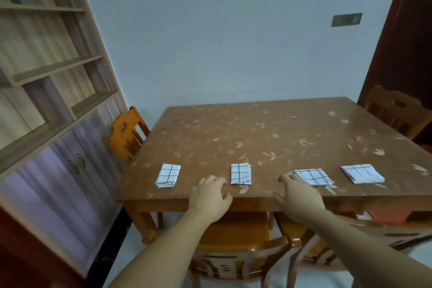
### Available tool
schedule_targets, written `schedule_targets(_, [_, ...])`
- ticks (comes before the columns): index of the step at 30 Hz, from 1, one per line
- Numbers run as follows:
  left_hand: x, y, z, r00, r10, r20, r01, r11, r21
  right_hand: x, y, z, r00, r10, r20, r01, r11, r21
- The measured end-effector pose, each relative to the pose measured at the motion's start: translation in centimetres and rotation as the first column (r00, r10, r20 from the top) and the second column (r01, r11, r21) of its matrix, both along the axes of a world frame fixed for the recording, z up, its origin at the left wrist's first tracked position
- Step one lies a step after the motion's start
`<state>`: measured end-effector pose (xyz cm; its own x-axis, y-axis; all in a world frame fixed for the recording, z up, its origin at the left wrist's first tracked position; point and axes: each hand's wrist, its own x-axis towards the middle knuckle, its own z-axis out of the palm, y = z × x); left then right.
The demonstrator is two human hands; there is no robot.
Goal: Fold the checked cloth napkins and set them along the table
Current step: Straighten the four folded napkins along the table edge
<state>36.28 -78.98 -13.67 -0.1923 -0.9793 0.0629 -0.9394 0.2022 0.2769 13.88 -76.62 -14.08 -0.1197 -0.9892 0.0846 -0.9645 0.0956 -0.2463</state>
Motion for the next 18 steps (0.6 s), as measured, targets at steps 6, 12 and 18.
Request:
schedule_targets(6, [-1.8,-4.5,-1.3,0.999,0.043,0.033,-0.044,0.998,0.054,-1.9,-5.8,-1.6,0.999,0.037,0.017,-0.038,0.997,0.071])
schedule_targets(12, [-2.0,-12.9,-4.4,0.997,0.073,0.003,-0.072,0.989,0.128,-2.5,-13.6,-4.3,0.999,0.021,0.042,-0.028,0.984,0.176])
schedule_targets(18, [-2.7,-19.7,-9.0,0.988,0.143,-0.062,-0.122,0.957,0.265,-2.0,-20.2,-7.7,0.996,-0.034,0.085,0.007,0.953,0.304])
